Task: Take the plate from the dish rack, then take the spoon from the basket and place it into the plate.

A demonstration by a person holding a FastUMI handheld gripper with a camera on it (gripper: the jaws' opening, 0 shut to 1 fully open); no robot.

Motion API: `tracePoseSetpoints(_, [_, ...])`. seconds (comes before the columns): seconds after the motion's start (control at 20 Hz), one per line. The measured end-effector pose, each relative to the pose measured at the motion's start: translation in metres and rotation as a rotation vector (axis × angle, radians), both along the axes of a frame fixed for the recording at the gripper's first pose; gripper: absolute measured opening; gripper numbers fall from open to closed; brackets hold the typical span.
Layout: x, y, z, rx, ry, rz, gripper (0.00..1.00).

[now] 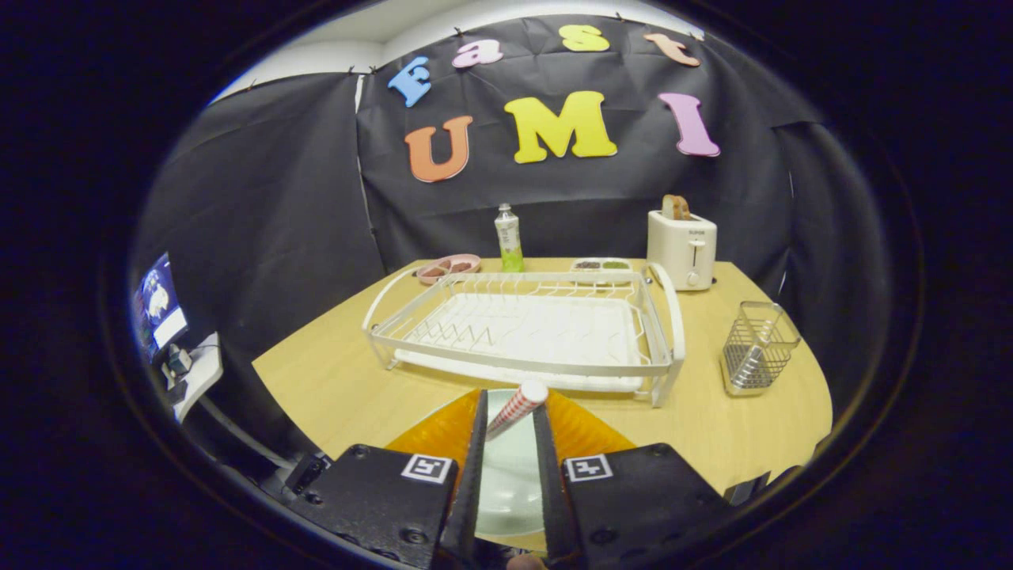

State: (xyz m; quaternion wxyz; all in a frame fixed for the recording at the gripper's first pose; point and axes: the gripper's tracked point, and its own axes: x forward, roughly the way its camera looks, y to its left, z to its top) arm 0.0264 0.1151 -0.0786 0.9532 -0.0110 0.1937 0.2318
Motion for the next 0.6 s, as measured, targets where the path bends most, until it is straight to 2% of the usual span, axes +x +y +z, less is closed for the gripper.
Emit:
tracePoseSetpoints(0.05, [0.001,-0.004,0.003,-0.006,-0.015,-0.018,0.5])
tracePoseSetpoints(0.1, [0.003,-0.006,0.007,-0.01,-0.033,-0.034,0.54])
tracePoseSetpoints(0.45, [-0.003,-0.023,0.033,-0.006,-0.201,-0.182,0.97])
tracePoseSetpoints(0.6, [-0.012,-0.023,0.046,0.02,-0.275,-0.235,1.0])
